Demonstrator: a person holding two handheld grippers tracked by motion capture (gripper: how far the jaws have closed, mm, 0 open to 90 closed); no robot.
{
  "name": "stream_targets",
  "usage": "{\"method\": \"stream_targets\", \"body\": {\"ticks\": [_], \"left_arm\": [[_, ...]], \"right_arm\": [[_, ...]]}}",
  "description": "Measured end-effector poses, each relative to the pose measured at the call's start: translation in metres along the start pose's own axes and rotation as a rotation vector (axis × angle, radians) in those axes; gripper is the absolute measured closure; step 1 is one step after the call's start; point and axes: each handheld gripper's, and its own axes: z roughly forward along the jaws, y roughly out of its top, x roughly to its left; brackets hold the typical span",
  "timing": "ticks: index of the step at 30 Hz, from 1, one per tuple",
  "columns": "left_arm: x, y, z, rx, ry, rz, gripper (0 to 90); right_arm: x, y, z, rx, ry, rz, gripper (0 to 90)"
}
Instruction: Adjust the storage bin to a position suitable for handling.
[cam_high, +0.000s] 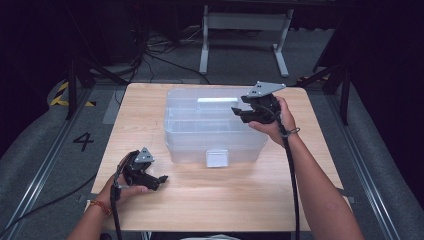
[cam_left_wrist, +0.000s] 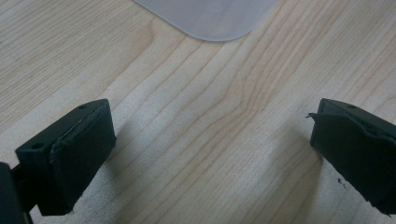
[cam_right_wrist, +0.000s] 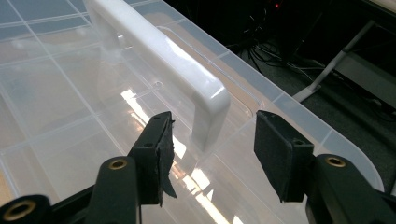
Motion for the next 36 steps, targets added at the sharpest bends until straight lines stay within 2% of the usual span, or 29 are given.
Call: {"method": "stream_targets", "body": {"ticks": [6,10,13,18,20,21,22,24,26,29,30,32,34,36], "left_arm": [[0.000,0.000,0.000,-0.001,0.001,0.000,0.5],[0.000,0.000,0.000,0.000,0.001,0.000,0.5],[0.000,0.000,0.000,-0.001,0.001,-0.002,0.5],[0.000,0.000,-0.001,0.004,0.004,0.007,1.2],[0.001,0.000,-0.003,-0.005,0.000,-0.015,5.3],[0.002,0.000,-0.004,-0.009,0.017,-0.011,9.8],[0.003,0.000,-0.005,-0.008,0.010,-0.021,12.8],[0.003,0.001,-0.006,-0.005,0.024,-0.027,17.8],[0.002,0.004,-0.012,-0.032,0.029,-0.012,23.9],[0.002,0.008,-0.022,-0.110,0.038,-0.008,26.6],[0.002,0.011,-0.028,-0.124,0.042,0.012,27.7],[0.003,0.015,-0.038,-0.155,0.058,0.019,29.3],[0.004,0.019,-0.047,-0.209,0.056,-0.008,32.0],[0.005,0.024,-0.055,-0.234,0.058,0.007,34.7]], "right_arm": [[0.003,0.008,0.003,0.003,0.008,-0.014,51.1],[0.003,0.012,0.010,0.018,0.014,-0.017,56.3],[0.003,0.015,0.013,0.022,0.023,-0.016,65.1],[0.003,0.019,0.016,0.052,0.014,-0.031,67.4],[0.002,0.020,0.016,0.056,0.012,-0.034,67.7],[0.002,0.020,0.016,0.056,0.008,-0.038,67.9],[0.002,0.021,0.016,0.058,0.007,-0.040,68.0],[0.001,0.023,0.016,0.070,0.009,-0.034,68.0],[0.001,0.026,0.017,0.086,0.003,-0.043,68.0],[-0.001,0.028,0.017,0.090,0.002,-0.041,68.0],[-0.001,0.029,0.017,0.091,-0.001,-0.042,68.1],[-0.002,0.031,0.017,0.095,-0.002,-0.040,68.1],[-0.003,0.032,0.017,0.096,-0.005,-0.039,68.0],[-0.004,0.034,0.018,0.107,-0.004,-0.039,68.1]]}}
